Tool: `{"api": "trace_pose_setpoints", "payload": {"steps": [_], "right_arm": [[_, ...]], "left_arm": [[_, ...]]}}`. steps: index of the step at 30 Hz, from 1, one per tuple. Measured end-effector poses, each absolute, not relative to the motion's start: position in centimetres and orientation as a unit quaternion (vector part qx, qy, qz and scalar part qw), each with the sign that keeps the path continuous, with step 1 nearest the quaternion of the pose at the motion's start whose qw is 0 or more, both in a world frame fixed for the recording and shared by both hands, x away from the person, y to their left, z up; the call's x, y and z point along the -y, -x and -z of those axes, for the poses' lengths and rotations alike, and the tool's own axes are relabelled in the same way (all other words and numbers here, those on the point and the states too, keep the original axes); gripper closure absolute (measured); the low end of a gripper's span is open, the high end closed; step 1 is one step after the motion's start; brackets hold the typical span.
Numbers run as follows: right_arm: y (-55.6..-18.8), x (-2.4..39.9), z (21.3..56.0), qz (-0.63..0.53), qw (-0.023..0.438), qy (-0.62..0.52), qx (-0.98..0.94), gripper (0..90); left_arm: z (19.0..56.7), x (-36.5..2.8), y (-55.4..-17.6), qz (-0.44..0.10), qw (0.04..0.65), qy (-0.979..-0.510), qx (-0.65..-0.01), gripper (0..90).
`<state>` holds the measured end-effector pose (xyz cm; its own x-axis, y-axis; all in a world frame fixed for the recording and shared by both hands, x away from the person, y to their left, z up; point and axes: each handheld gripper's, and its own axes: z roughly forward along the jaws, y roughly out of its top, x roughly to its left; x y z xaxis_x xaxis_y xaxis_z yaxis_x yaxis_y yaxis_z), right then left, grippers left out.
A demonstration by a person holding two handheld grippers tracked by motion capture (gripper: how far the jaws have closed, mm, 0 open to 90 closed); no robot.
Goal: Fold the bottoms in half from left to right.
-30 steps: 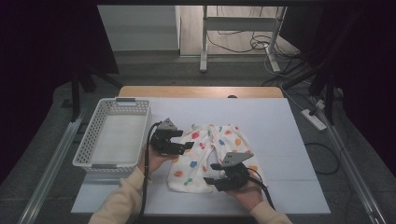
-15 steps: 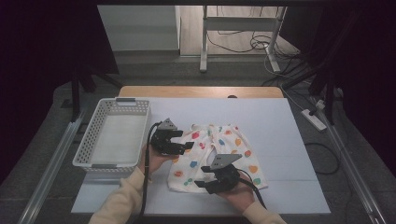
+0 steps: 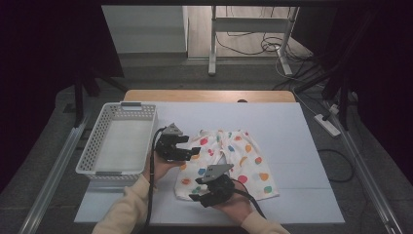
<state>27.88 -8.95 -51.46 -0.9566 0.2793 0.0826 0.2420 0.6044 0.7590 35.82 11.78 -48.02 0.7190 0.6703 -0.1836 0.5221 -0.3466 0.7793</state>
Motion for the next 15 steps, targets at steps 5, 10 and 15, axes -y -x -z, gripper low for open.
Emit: {"api": "trace_pose_setpoints", "payload": {"steps": [5, 10, 15], "right_arm": [[-27.2, 6.3, 51.9, -0.402, 0.017, -0.118, -0.908, 40.9], [-27.1, 4.8, 52.3, -0.395, 0.017, -0.111, -0.912, 41.2], [-27.2, 3.9, 52.7, -0.385, 0.024, -0.11, -0.916, 42.0]], "left_arm": [[48.1, -11.7, -35.9, -0.082, 0.44, -0.815, -0.369, 29.0], [48.1, -11.8, -35.9, -0.082, 0.44, -0.814, -0.369, 29.0], [48.1, -11.7, -35.9, -0.081, 0.439, -0.814, -0.37, 29.0]]}}
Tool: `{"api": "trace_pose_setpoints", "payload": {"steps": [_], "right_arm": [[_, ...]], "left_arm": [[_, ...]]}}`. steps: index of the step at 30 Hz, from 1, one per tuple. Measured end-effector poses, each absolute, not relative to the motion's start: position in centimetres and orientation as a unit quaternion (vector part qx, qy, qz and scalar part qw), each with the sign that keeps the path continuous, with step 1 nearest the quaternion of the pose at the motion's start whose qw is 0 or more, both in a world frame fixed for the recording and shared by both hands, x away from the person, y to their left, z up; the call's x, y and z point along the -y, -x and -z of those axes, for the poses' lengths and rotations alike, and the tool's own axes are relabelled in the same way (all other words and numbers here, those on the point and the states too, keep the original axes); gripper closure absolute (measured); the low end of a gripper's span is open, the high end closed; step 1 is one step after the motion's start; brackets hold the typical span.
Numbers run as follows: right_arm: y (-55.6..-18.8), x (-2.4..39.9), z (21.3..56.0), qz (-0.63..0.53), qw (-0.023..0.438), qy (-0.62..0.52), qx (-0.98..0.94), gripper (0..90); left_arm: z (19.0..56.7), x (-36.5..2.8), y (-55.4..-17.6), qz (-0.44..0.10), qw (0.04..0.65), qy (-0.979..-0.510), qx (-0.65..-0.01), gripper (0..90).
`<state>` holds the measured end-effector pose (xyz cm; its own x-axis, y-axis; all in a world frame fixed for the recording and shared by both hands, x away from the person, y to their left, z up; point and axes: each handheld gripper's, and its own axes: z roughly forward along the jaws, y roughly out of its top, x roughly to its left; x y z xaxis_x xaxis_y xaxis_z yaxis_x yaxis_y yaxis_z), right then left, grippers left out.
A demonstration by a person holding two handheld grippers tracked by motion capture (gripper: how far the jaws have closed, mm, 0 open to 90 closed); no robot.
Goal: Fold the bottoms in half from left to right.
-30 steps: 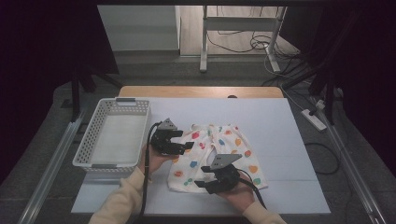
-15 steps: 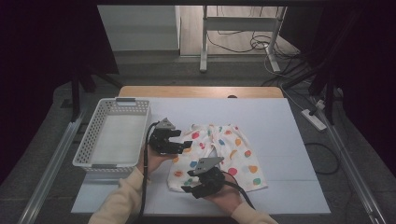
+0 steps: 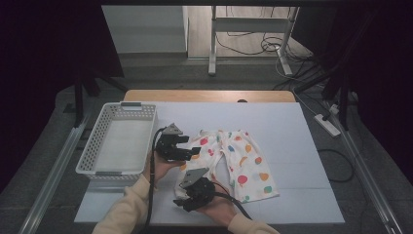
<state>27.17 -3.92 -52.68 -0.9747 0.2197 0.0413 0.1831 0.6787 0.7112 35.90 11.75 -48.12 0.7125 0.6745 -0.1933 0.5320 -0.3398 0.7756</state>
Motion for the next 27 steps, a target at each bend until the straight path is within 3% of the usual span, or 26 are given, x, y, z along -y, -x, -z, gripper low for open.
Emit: {"api": "trace_pose_setpoints", "payload": {"steps": [5, 9, 18, 27], "right_arm": [[-27.3, 3.3, 52.9, -0.378, 0.027, -0.105, -0.919, 44.4], [-27.4, 2.9, 53.2, -0.37, 0.03, -0.107, -0.923, 52.5], [-27.4, 2.9, 53.3, -0.35, 0.057, -0.102, -0.93, 85.6], [-27.3, 3.2, 52.8, -0.357, 0.057, -0.095, -0.928, 86.6]], "left_arm": [[48.2, -11.8, -36.0, -0.079, 0.438, -0.815, -0.372, 29.0], [48.3, -11.7, -36.0, -0.078, 0.438, -0.816, -0.369, 28.9], [48.3, -11.8, -36.1, -0.077, 0.441, -0.814, -0.371, 28.9], [48.8, -11.3, -36.5, -0.082, 0.433, -0.813, -0.381, 29.1]]}}
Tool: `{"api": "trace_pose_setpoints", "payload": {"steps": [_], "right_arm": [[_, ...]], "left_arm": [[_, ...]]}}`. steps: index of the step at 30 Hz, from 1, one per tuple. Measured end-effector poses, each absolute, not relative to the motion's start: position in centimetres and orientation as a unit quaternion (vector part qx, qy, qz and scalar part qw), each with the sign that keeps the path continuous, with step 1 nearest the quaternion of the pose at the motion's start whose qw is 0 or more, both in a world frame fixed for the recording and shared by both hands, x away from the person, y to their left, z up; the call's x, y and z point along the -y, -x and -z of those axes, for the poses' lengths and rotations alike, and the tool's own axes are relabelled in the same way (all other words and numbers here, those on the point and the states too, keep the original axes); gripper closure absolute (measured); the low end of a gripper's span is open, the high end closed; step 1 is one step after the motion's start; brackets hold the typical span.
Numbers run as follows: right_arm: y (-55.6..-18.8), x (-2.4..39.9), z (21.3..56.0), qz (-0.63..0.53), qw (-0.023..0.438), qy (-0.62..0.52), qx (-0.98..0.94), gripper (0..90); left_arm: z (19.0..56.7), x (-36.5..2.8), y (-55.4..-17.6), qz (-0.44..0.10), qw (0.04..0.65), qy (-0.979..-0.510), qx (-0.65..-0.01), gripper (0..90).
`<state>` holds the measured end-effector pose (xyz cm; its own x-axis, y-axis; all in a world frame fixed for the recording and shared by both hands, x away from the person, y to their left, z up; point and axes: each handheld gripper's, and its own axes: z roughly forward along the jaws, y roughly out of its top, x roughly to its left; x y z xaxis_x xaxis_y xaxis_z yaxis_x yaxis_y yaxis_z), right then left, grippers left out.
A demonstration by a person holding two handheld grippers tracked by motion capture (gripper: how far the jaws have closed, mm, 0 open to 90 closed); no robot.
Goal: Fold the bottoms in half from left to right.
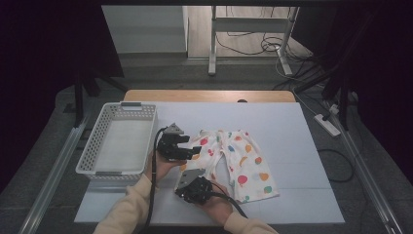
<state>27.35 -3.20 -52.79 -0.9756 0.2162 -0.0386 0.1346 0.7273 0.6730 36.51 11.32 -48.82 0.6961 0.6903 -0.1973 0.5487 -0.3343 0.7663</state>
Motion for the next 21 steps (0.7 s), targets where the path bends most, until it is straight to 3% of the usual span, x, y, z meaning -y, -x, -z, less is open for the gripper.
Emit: {"api": "trace_pose_setpoints", "payload": {"steps": [21], "right_arm": [[-27.1, 4.2, 52.3, -0.376, 0.05, -0.08, -0.922, 86.5]], "left_arm": [[49.5, -9.7, -39.4, -0.093, 0.413, -0.807, -0.411, 31.8]]}}
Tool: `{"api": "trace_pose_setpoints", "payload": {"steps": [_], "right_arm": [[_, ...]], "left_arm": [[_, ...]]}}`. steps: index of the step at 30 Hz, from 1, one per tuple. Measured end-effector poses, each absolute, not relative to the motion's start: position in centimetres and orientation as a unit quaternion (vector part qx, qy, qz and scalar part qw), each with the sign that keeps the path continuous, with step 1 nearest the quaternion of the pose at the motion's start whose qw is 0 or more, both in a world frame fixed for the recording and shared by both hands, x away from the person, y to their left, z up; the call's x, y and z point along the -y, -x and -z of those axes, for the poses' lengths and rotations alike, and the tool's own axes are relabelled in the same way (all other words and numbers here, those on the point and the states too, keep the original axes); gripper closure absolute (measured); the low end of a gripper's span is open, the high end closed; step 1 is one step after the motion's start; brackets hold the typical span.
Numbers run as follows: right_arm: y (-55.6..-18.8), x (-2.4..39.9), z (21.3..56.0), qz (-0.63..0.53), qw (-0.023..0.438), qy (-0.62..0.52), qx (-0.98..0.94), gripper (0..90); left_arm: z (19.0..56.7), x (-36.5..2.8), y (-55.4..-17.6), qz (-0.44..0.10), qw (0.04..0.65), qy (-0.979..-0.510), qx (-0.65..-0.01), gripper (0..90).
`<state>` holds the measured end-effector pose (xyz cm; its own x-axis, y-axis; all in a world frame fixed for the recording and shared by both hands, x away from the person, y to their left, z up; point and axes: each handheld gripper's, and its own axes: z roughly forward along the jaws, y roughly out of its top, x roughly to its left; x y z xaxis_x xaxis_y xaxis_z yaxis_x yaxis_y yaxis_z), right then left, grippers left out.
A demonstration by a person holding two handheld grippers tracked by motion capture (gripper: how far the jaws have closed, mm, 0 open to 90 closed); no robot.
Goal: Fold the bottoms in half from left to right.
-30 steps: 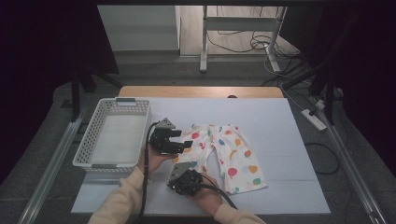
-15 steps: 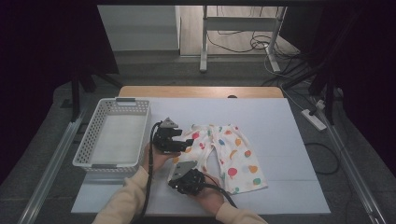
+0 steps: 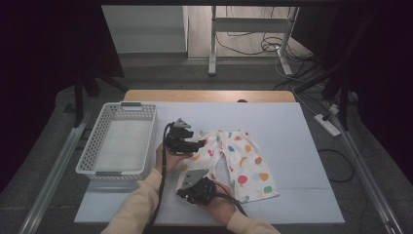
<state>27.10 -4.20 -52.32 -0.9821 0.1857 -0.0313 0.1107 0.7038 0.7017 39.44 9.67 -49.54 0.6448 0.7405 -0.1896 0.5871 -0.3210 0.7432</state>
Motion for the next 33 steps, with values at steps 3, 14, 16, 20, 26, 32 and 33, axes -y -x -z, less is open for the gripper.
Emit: {"api": "trace_pose_setpoints", "payload": {"steps": [3, 14, 16, 20, 26, 32, 33], "right_arm": [[-27.2, 4.2, 52.4, -0.377, 0.048, -0.081, -0.921, 86.5], [-27.1, 4.3, 52.3, -0.378, 0.047, -0.081, -0.921, 86.5], [-27.1, 4.3, 52.3, -0.378, 0.048, -0.081, -0.921, 86.5], [-27.0, 4.4, 52.3, -0.378, 0.049, -0.08, -0.921, 86.6], [-27.1, 4.3, 52.4, -0.38, 0.048, -0.081, -0.92, 86.5], [-27.1, 4.3, 52.4, -0.379, 0.049, -0.082, -0.92, 86.5], [-27.1, 4.3, 52.4, -0.379, 0.049, -0.082, -0.92, 86.5]], "left_arm": [[49.7, -9.6, -40.0, -0.094, 0.409, -0.808, -0.414, 31.7], [50.2, -9.0, -41.7, -0.088, 0.396, -0.807, -0.428, 31.8], [50.2, -8.9, -41.9, -0.09, 0.389, -0.81, -0.429, 31.8], [50.5, -8.9, -42.5, -0.091, 0.38, -0.81, -0.438, 31.8], [51.6, -8.8, -43.3, -0.08, 0.366, -0.811, -0.45, 32.4], [52.7, -8.8, -43.9, -0.073, 0.358, -0.809, -0.46, 33.5], [52.8, -8.8, -44.0, -0.072, 0.356, -0.81, -0.461, 33.5]]}}
